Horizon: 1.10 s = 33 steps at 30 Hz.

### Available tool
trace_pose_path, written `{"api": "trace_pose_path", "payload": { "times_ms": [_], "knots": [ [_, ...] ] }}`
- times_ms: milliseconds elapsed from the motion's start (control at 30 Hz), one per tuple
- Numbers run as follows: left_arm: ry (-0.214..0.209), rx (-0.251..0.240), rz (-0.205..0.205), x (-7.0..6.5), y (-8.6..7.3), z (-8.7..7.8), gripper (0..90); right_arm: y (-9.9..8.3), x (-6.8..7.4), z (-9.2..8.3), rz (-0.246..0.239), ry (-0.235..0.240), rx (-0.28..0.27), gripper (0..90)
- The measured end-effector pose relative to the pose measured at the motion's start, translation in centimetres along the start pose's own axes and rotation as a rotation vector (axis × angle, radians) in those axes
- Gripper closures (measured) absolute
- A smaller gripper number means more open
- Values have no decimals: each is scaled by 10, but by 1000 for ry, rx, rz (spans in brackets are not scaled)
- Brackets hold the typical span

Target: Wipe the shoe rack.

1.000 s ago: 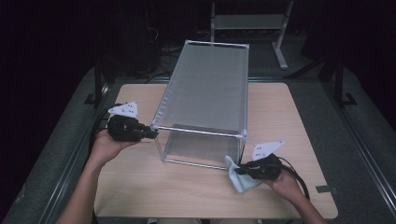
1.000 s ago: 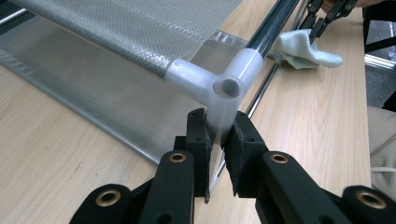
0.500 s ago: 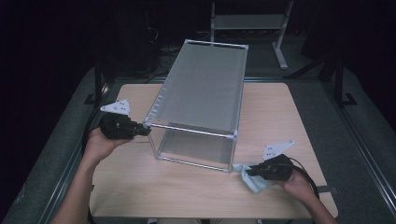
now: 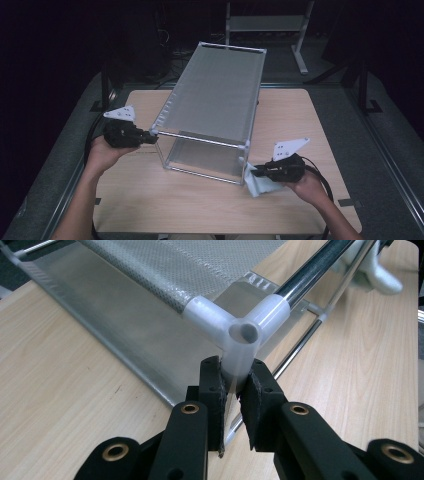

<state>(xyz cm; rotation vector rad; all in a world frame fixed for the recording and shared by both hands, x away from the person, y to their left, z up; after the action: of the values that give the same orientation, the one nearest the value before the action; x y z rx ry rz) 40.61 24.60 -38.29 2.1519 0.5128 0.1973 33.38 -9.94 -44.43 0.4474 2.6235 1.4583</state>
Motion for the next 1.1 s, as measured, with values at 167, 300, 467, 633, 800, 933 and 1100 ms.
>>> {"api": "trace_pose_path", "payload": {
  "times_ms": [167,300,467,633,800,933,1100],
  "knots": [
    [5,-1,-6,2,-1,-1,796,24,2,-4,-51,21,-27,843],
    [14,-6,-16,6,-2,-3,796,20,7,6,-51,41,-23,843],
    [14,-9,-22,7,-2,-3,796,10,8,15,-57,44,18,841],
    [8,0,-29,6,-2,-4,786,22,3,5,-73,23,2,841],
    [29,-22,-21,4,1,-15,731,19,2,7,-62,27,0,841],
    [49,-5,-2,1,1,-26,714,15,0,10,-54,32,15,840],
    [52,-68,34,-12,18,-44,717,15,-4,12,-49,30,30,840]
  ]
}}
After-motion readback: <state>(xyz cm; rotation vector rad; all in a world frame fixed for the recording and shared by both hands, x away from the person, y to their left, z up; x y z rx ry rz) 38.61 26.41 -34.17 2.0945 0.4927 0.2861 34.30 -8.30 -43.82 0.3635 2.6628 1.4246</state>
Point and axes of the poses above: each handheld gripper's, and its own axes: z roughly forward along the jaws, y roughly out of its top, x roughly to its left, the point moved 9 cm from there along z, roughly forward along the jaws, and after that the axes turned 5 degrees about -x, right-handed, at the moved point
